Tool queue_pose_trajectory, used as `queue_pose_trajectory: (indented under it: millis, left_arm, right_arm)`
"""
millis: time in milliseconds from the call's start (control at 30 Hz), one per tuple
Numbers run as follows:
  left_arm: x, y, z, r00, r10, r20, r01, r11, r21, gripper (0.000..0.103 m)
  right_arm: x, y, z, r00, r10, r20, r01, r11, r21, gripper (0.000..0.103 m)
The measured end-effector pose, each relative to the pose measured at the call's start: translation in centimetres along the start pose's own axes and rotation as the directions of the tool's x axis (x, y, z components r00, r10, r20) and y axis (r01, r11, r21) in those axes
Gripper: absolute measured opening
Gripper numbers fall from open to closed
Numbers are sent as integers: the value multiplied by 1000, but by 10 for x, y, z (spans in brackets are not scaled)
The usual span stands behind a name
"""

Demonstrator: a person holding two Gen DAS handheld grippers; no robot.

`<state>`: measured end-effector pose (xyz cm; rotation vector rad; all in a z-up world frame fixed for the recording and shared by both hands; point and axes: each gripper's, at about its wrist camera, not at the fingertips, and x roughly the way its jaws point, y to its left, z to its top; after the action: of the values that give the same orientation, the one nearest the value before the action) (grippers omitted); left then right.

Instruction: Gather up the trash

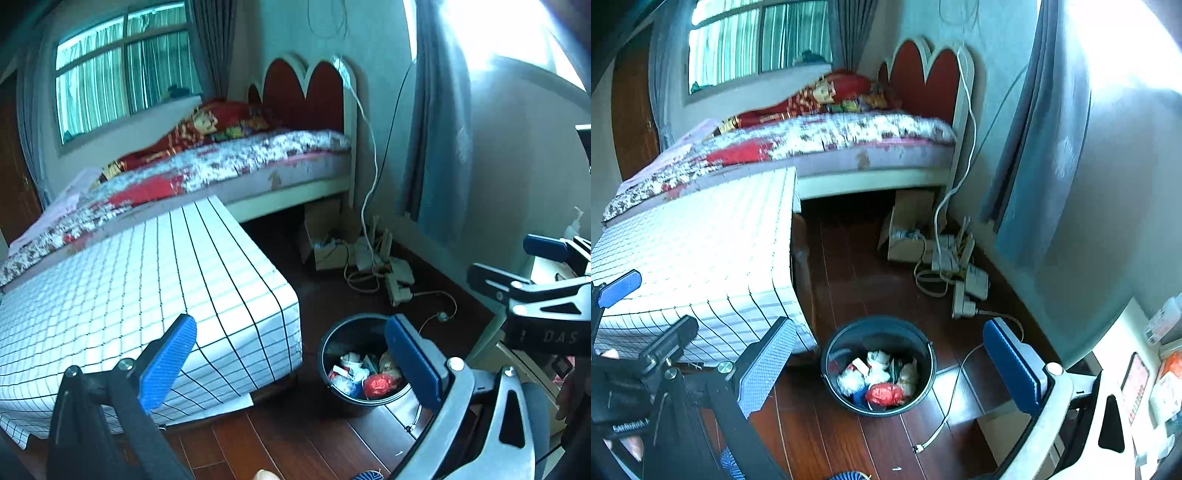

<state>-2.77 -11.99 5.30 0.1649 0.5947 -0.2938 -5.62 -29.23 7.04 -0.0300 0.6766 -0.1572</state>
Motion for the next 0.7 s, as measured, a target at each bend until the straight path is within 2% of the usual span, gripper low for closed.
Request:
queue_pose_trajectory:
  millis: [267, 700]
  left_arm:
    - [-42, 15, 7, 995, 17, 95, -15, 1000, -19, 102]
    - [-47, 27, 5, 992, 3, 127, 4, 999, -54, 102]
  right_arm:
    - [-50, 23, 7, 993, -51, 108, 56, 998, -38, 102]
    - [-60, 27, 8, 990, -40, 133, 44, 999, -31, 102]
